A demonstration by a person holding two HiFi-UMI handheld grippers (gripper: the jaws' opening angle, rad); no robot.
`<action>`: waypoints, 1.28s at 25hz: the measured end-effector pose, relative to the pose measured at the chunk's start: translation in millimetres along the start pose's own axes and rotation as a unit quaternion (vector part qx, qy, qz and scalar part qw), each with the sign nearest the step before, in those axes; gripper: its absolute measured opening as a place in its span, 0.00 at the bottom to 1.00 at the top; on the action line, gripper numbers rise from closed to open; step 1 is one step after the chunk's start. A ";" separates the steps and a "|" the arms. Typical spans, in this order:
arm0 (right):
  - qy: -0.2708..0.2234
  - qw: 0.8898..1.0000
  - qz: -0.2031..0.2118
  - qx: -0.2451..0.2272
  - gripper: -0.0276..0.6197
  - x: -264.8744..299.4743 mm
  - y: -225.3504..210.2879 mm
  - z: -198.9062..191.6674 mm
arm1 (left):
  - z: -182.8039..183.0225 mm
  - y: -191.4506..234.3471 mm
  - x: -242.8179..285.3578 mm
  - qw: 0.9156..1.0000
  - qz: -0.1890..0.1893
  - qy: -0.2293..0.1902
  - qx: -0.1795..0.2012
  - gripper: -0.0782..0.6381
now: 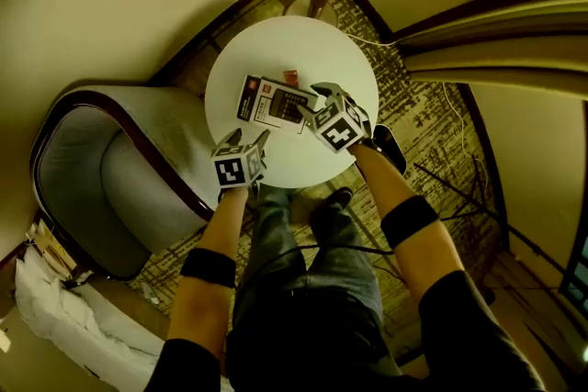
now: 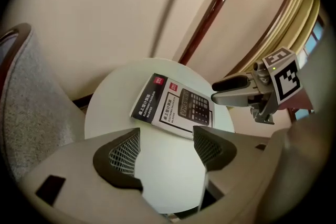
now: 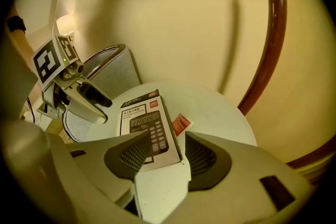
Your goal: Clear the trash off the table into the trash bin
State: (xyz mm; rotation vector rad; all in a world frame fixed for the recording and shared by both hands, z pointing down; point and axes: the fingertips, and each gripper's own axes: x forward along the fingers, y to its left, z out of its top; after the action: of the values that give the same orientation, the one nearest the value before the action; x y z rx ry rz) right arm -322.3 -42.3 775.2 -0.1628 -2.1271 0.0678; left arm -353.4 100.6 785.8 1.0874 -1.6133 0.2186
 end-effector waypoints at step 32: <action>0.051 0.988 0.144 -0.006 0.30 36.8 14.2 -10.4 | 13.9 14.5 30.8 0.982 -0.013 -0.056 -0.183 0.30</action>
State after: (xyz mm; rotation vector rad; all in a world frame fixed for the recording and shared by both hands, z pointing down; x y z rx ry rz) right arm -331.6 -23.1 810.0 -0.4717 -1.9889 0.2115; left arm -372.0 83.5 812.6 0.8468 -1.6569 -0.1552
